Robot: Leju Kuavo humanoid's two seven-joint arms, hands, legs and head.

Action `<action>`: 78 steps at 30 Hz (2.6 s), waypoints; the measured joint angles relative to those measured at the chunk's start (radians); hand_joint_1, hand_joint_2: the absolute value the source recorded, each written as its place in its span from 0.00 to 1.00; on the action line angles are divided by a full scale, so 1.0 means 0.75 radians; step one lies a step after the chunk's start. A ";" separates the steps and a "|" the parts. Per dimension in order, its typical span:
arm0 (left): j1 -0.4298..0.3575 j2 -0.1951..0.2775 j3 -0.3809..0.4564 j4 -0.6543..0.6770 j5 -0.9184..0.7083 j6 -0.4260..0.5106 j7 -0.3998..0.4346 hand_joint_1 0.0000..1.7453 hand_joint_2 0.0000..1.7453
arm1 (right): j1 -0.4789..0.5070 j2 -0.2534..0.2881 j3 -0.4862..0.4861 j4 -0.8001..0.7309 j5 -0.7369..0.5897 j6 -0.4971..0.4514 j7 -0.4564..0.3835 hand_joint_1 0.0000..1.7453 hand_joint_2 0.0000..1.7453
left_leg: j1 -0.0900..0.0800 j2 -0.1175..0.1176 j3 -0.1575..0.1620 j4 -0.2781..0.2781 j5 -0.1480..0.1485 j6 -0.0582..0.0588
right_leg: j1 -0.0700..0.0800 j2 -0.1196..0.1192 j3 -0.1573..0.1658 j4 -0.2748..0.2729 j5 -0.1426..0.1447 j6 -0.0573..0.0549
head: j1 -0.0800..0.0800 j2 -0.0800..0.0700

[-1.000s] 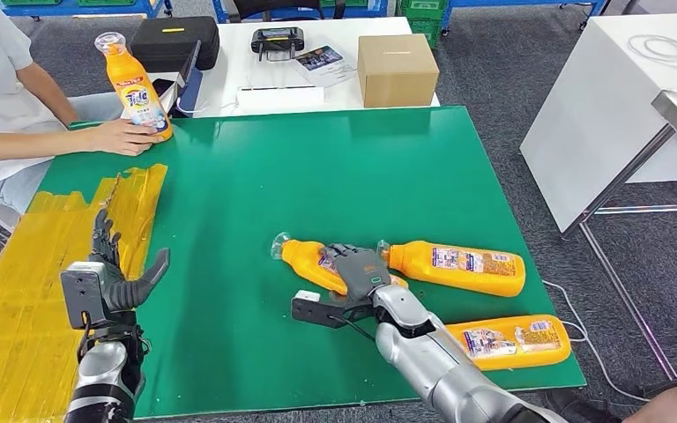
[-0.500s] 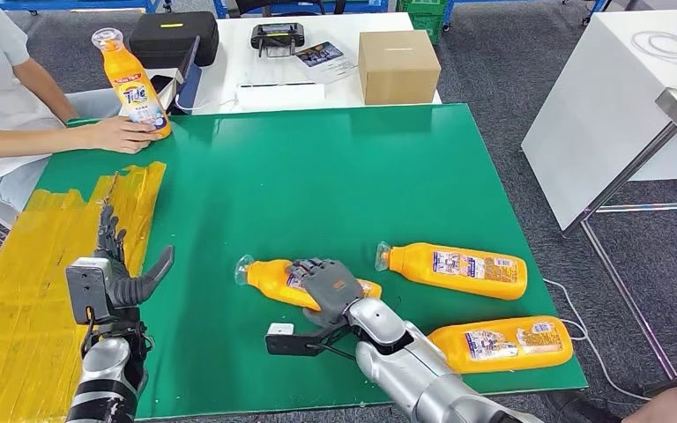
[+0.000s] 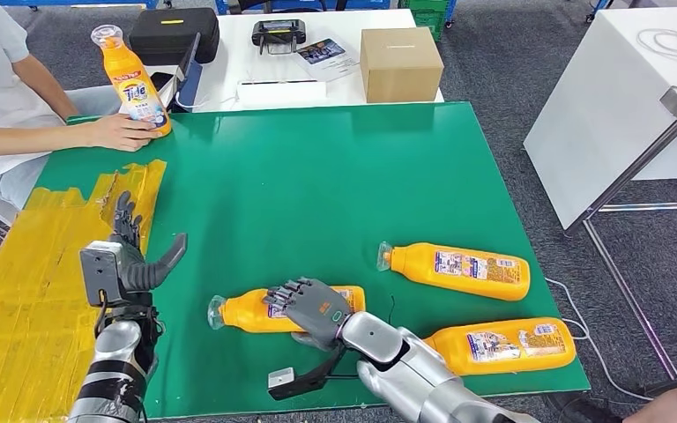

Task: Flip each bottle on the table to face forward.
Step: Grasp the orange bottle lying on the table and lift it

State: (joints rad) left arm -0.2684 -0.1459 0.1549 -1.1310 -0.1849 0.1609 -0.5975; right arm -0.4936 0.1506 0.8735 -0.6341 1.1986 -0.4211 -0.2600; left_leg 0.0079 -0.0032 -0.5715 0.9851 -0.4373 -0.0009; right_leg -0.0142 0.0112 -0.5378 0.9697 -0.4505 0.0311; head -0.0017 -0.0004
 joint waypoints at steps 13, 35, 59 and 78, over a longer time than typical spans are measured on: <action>0.003 0.012 -0.002 0.029 0.019 0.012 -0.001 0.00 1.00 | -0.033 -0.024 -0.025 0.030 -0.001 0.033 0.192 0.00 1.00 | 0.000 0.000 -0.001 0.000 0.000 0.000 | 0.000 0.000 -0.001 0.000 0.000 0.000 | 0.000 0.000; 0.078 0.019 0.034 -0.004 0.013 0.022 0.019 0.00 1.00 | 0.005 0.025 -0.154 -0.011 0.020 0.082 0.372 0.00 1.00 | 0.000 0.000 -0.003 0.000 0.000 0.000 | 0.000 0.000 -0.002 0.000 0.000 0.000 | 0.000 0.000; 0.181 0.011 0.131 -0.112 -0.009 0.012 0.035 0.00 1.00 | -0.020 0.035 -0.193 -0.021 0.052 0.388 0.546 1.00 1.00 | 0.000 0.000 0.001 0.000 0.000 0.000 | 0.000 -0.001 0.001 0.000 0.000 0.000 | 0.000 0.000; 0.166 0.007 0.137 -0.111 -0.011 0.010 0.043 0.00 1.00 | -0.078 0.034 -0.179 0.065 -0.036 0.319 0.496 1.00 1.00 | 0.000 -0.001 0.003 0.000 0.000 0.000 | 0.000 -0.002 0.004 0.000 0.000 0.000 | 0.000 0.000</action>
State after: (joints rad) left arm -0.1441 -0.1404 0.2577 -1.2139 -0.1930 0.1685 -0.5652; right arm -0.5522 0.1763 0.7390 -0.5853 1.1716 -0.1820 0.1123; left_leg 0.0078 -0.0036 -0.5692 0.9851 -0.4369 -0.0007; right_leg -0.0144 0.0099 -0.5349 0.9697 -0.4506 0.0312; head -0.0015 -0.0004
